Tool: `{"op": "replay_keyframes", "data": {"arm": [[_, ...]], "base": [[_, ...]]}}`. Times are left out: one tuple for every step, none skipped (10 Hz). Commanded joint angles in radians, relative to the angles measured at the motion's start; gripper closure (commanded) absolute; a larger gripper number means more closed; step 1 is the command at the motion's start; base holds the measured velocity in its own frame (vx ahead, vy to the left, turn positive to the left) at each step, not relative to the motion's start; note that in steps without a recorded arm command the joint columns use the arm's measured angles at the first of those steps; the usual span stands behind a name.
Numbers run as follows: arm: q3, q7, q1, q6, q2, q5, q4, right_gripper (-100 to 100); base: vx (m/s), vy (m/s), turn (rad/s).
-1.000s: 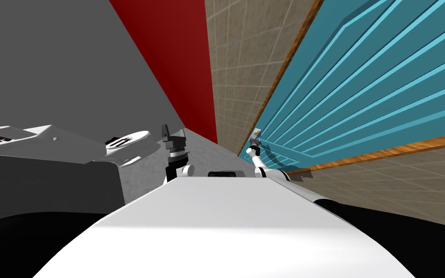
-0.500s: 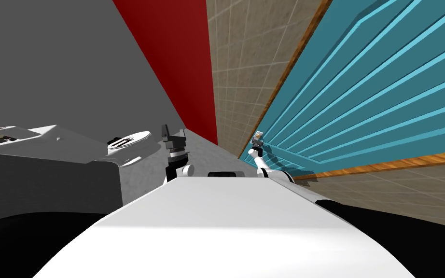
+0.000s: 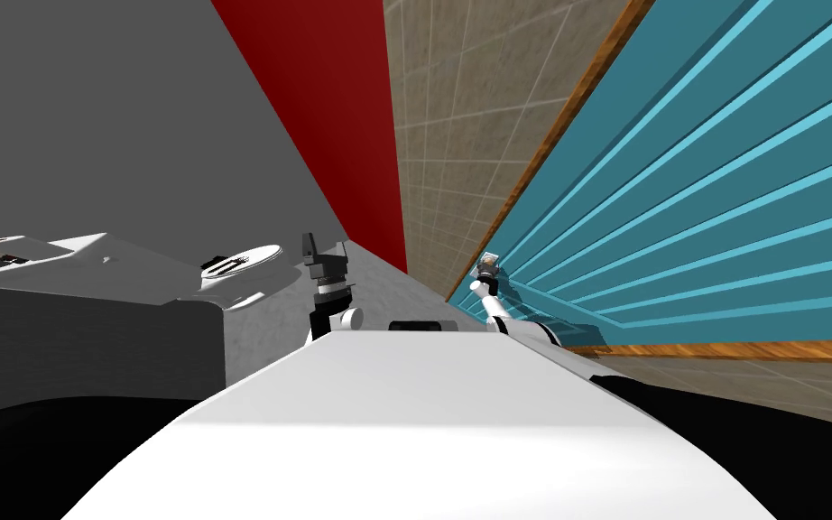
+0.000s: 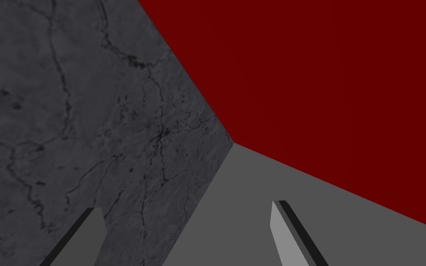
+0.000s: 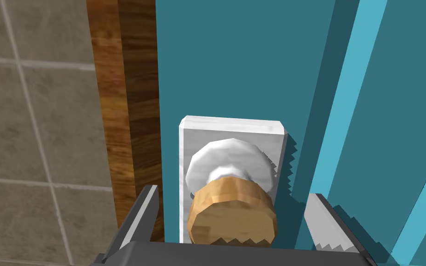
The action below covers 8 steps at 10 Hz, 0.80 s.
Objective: Pull the door open
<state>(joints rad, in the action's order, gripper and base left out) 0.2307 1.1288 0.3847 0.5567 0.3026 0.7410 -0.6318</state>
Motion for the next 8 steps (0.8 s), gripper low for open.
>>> {"op": "replay_keyframes", "data": {"arm": [[0.000, 0.000, 0.000, 0.000, 0.000, 0.000, 0.000, -100], [0.000, 0.000, 0.000, 0.000, 0.000, 0.000, 0.000, 100], [0.000, 0.000, 0.000, 0.000, 0.000, 0.000, 0.000, 100], [0.000, 0.000, 0.000, 0.000, 0.000, 0.000, 0.000, 100], [0.000, 0.000, 0.000, 0.000, 0.000, 0.000, 0.000, 100], [0.000, 0.000, 0.000, 0.000, 0.000, 0.000, 0.000, 100], [0.000, 0.000, 0.000, 0.000, 0.000, 0.000, 0.000, 100], [-0.014, 0.010, -0.002, -0.008, 0.000, -0.005, -0.005, 100]], "base": [[0.071, -0.027, 0.014], [-0.016, 0.004, -0.011], [-0.028, 0.009, -0.006], [-0.019, 0.007, 0.004], [-0.010, 0.004, 0.002], [0.000, 0.000, 0.000], [0.000, 0.000, 0.000], [-0.115, -0.020, 0.060]]}}
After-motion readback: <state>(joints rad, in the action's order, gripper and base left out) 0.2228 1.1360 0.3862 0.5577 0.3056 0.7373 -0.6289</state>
